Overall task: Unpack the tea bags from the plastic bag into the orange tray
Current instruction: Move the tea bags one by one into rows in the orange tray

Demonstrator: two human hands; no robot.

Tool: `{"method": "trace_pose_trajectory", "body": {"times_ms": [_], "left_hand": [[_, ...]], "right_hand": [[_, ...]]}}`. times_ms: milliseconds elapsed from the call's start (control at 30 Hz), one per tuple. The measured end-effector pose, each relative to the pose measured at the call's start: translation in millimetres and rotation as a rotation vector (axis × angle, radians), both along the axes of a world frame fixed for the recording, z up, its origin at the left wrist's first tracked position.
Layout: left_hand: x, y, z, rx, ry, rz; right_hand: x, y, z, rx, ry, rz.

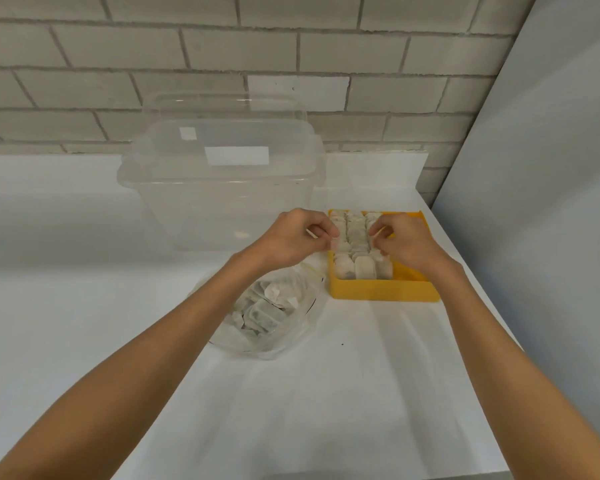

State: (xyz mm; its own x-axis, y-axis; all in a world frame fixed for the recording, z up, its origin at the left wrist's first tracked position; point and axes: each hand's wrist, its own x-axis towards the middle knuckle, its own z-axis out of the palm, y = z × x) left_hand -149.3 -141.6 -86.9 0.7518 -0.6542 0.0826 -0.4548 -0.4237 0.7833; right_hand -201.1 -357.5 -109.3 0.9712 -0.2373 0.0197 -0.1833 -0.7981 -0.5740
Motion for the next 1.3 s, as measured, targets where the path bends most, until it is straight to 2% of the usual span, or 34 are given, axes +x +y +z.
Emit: {"method": "trace_pose_trajectory", "body": {"times_ms": [133,300,467,567,700,833,933,1067,1167,1300], "left_hand": [[-8,41,2,0.078,0.077,0.036],[-18,82,-8,0.203,0.187,0.025],[-20,98,-42,0.429,0.059,0.077],[-23,98,-63,0.429,0.065,0.126],[-32,97,-84,0.519,-0.028,0.106],[-40,96,-88,0.441,-0.165,0.095],[-41,96,-94,0.475,-0.296,0.047],[-45,97,-102,0.397,-0.379,0.104],[-44,101,-101,0.343,-0.31,0.166],[-43,105,-85,0.141,-0.081,0.35]], "right_hand": [[2,47,13,0.049,-0.052,0.125],[0,105,11,0.226,-0.005,0.339],[0,142,-19,0.105,0.146,0.487],[1,147,-40,-0.005,0.151,0.471],[0,143,-51,0.006,0.157,0.415],[-4,138,-47,0.074,0.145,0.407],[-7,135,-44,0.12,0.121,0.384],[-10,131,-36,0.241,0.109,0.35],[-14,126,-27,0.369,0.095,0.318],[-17,117,-25,0.516,0.017,0.252]]}}
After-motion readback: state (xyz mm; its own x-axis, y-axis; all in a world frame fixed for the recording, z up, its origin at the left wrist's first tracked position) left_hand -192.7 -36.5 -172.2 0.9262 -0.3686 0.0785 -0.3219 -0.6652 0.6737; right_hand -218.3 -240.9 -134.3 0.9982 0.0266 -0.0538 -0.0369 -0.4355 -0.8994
